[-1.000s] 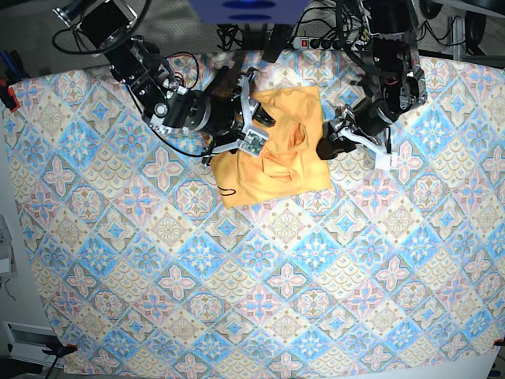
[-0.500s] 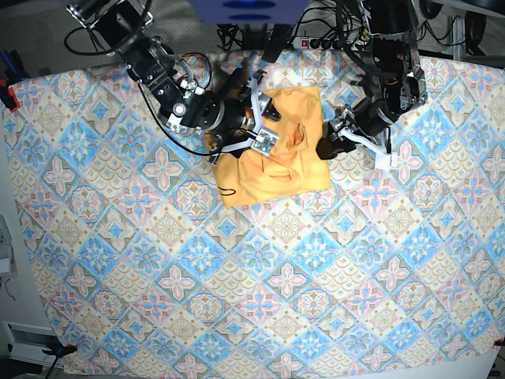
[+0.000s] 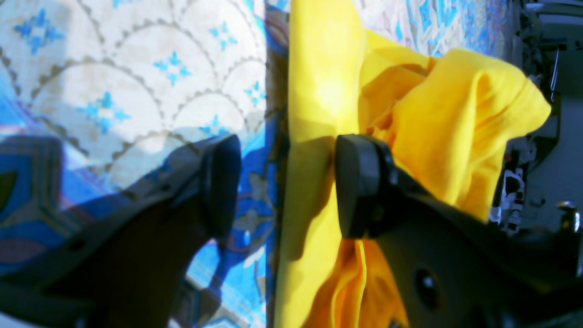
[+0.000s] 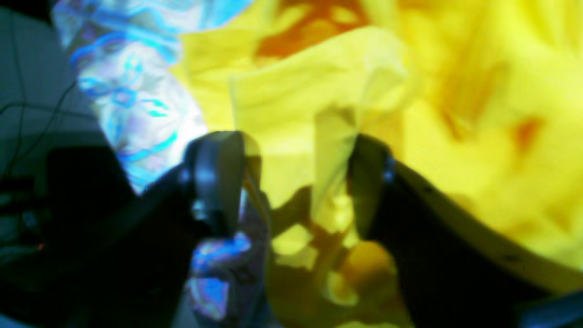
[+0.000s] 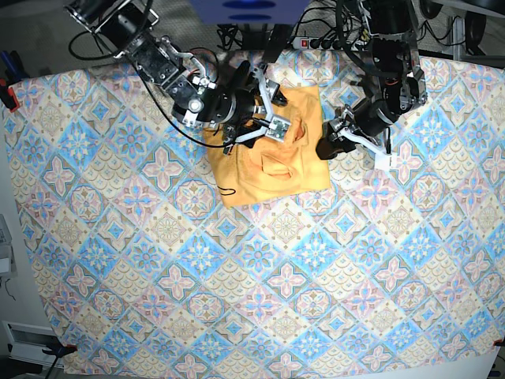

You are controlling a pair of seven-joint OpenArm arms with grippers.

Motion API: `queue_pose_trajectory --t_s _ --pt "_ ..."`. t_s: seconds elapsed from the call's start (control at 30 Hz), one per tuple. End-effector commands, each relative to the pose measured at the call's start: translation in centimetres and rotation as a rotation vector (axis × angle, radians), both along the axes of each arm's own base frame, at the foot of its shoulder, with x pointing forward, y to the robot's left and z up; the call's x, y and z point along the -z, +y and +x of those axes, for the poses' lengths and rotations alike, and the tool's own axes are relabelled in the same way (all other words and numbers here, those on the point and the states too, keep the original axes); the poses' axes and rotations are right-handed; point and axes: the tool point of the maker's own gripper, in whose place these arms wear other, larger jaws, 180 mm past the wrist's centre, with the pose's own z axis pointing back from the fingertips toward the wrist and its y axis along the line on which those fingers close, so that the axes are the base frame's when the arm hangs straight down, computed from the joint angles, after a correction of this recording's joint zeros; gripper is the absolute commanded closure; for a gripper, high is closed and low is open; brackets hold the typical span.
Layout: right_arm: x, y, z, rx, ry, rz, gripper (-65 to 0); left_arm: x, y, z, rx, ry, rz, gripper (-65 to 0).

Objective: Fold the T-shirt properly
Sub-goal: 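Hold the bundle with the right gripper and lift the left gripper away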

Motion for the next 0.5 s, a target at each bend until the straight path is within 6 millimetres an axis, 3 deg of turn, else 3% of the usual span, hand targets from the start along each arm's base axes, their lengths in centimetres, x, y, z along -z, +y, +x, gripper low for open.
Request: queue_pose_trajectory --t_s 0.0,0.13,0.33,0.47 --pt "-1.0 0.5 0.9 0.002 -0.027 0.036 -23.9 -0.2 0.1 0.3 0.006 -0.007 0.009 -33.3" --pt "-1.5 0.6 1.2 0.001 -0.042 0.044 -2.0 -0.2 0.1 0.3 0.006 -0.007 0.009 -33.3" --pt "-3.7 1.5 1.0 -0.031 -0.092 0.085 -0.7 -0.2 0.1 0.3 0.005 -0.007 0.009 -33.3" --pt "-4.2 1.6 -0.6 -0.143 -0.105 0.086 -0.7 -0.3 0.1 0.4 0.006 -0.008 0.01 -33.3"
